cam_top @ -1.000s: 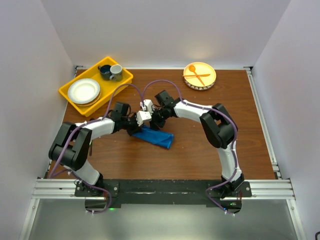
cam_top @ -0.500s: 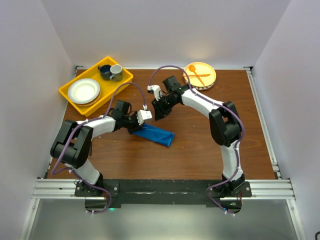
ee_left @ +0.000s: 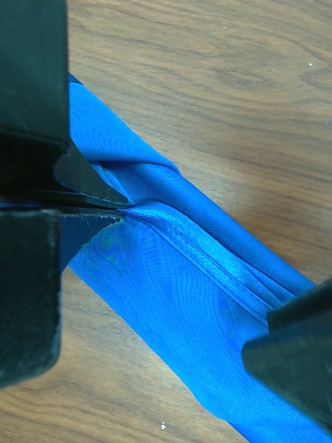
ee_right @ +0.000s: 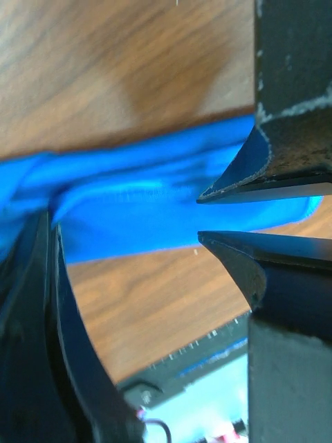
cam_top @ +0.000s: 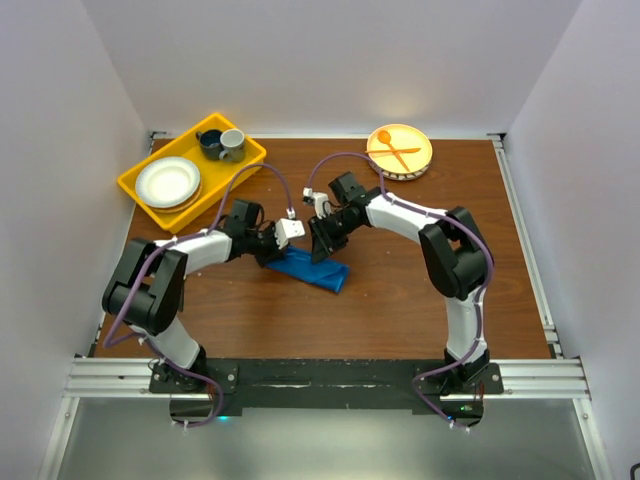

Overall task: Fold the napkin into a case and place the utensils inside
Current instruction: Stuff the top corner of the smaller-rectangle-folded napkin into the folded napkin.

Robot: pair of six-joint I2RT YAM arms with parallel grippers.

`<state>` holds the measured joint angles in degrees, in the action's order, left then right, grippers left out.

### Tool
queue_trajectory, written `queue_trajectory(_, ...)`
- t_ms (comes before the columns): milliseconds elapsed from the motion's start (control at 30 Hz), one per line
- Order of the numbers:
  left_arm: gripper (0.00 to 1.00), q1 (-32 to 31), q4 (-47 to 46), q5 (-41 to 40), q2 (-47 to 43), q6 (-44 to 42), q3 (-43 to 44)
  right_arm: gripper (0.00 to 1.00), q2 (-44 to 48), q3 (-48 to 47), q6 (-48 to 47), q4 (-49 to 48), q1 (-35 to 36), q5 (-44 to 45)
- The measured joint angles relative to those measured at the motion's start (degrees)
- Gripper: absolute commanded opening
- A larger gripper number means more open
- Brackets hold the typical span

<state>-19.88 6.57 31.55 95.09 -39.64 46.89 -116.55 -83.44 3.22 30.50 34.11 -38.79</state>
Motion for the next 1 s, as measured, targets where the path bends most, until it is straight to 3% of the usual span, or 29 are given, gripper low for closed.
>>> queue_trajectory(167, 0.06, 0.0, 1.1, 0.2, 0.2, 0.6, 0.9, 0.23, -3.0, 0.5, -0.5, -1.4, 0.0, 4.1)
queue_trajectory(433, 0.51, 0.4, 4.2, -0.9, -2.3, 7.4, 1.6, 0.2, -3.8, 0.4, -2.5, -1.8, 0.0, 6.1)
queue_trajectory(567, 0.58, 1.6, 4.9, -1.6, -8.3, 11.5, 2.9, 0.2, -3.8, 0.4, -3.7, -1.9, 0.0, 6.3)
queue_trajectory(600, 0.68, 1.9, 4.9, -1.8, -10.0, 12.2, 3.7, 0.2, -3.8, 0.5, -3.9, -1.9, 0.0, 6.3)
queue_trajectory(667, 0.65, 2.3, 4.6, -2.6, -12.9, 13.4, 5.3, 0.2, -3.7, 0.6, -4.3, -2.1, 0.1, 6.3)
queue_trajectory(767, 0.47, 3.1, 4.3, -3.6, -16.1, 14.0, 5.9, 0.2, -3.7, 0.6, -4.7, -2.2, 0.1, 6.3)
queue_trajectory(800, 0.36, 3.5, 4.7, -3.8, -17.0, 13.6, 5.9, 0.2, -3.7, 0.6, -4.9, -2.3, 0.1, 6.4)
queue_trajectory(867, 0.27, 4.7, 5.3, -3.7, -18.5, 12.7, 5.0, 0.19, -3.6, 0.7, -5.0, -2.4, 0.1, 6.4)
queue_trajectory(1000, 0.28, 7.4, 7.3, -2.8, -23.3, 8.7, -0.3, 0.19, -3.4, 1.0, -5.7, -2.6, 0.2, 6.7)
